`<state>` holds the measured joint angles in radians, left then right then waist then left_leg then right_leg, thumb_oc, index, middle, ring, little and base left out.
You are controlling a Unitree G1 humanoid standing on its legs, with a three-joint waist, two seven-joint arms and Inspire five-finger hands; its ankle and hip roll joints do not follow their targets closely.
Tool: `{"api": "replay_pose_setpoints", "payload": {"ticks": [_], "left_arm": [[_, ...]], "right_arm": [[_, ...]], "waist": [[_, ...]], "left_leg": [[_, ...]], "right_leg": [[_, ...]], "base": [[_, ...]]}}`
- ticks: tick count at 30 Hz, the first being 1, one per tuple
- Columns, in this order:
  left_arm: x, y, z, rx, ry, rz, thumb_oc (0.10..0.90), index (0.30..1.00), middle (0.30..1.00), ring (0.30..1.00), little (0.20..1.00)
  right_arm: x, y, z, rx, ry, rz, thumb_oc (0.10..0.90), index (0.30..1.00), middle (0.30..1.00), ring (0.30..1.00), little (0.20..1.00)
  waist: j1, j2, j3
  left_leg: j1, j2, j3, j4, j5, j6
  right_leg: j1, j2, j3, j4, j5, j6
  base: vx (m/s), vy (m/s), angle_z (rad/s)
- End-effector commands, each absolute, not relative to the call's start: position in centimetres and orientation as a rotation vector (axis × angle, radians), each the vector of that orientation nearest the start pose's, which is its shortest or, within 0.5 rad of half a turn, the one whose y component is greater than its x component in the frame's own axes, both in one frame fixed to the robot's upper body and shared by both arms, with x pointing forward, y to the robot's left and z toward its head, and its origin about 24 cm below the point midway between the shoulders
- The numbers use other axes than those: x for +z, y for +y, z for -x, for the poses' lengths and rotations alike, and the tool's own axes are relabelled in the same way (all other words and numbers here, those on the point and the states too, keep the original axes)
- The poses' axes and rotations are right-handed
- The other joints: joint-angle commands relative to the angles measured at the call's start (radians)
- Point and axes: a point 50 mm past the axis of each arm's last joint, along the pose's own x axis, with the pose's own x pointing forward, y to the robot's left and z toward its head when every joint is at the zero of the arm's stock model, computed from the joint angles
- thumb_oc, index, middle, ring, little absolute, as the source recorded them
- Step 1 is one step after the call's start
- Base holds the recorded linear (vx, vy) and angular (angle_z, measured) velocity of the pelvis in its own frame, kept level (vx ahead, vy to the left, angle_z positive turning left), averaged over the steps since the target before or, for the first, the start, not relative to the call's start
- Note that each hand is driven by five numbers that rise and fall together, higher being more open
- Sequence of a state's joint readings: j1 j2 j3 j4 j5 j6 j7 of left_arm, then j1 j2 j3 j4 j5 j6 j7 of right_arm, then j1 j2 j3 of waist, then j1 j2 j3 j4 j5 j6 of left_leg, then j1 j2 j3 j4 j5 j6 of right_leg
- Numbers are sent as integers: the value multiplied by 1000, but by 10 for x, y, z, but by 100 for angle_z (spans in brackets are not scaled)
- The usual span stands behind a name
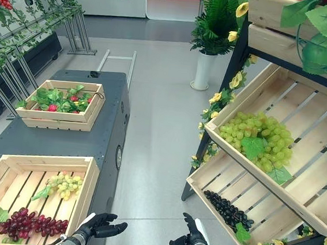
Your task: Pick up the fruits from the basket on one side to the basket on the other side
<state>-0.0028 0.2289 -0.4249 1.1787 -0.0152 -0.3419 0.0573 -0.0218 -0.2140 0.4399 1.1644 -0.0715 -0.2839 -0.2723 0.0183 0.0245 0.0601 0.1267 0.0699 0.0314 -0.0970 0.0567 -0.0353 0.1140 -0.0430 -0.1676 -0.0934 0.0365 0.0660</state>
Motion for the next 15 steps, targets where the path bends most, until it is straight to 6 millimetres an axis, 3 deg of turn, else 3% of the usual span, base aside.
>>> {"api": "replay_pose_setpoints", "payload": {"ticks": [1, 15], "left_arm": [[-135, 166, -159, -263, 680, -380, 800, 900, 900, 900, 900], [-131, 163, -164, -289, 627, -421, 800, 900, 900, 900, 900]], "right_arm": [[-130, -183, -172, 61, 665, 538, 800, 900, 900, 900, 900], [-129, -181, -174, 55, 660, 533, 800, 900, 900, 900, 900]], "waist": [[6, -29, 47], [8, -29, 54]], "left_leg": [[33, -119, 21, 10, -138, 67], [31, -118, 20, 10, -136, 67]], "right_leg": [[43, 20, -1, 12, -72, -9], [40, 20, -1, 14, -72, -10]], "base": [[0, 0, 0], [0, 0, 0]]}}
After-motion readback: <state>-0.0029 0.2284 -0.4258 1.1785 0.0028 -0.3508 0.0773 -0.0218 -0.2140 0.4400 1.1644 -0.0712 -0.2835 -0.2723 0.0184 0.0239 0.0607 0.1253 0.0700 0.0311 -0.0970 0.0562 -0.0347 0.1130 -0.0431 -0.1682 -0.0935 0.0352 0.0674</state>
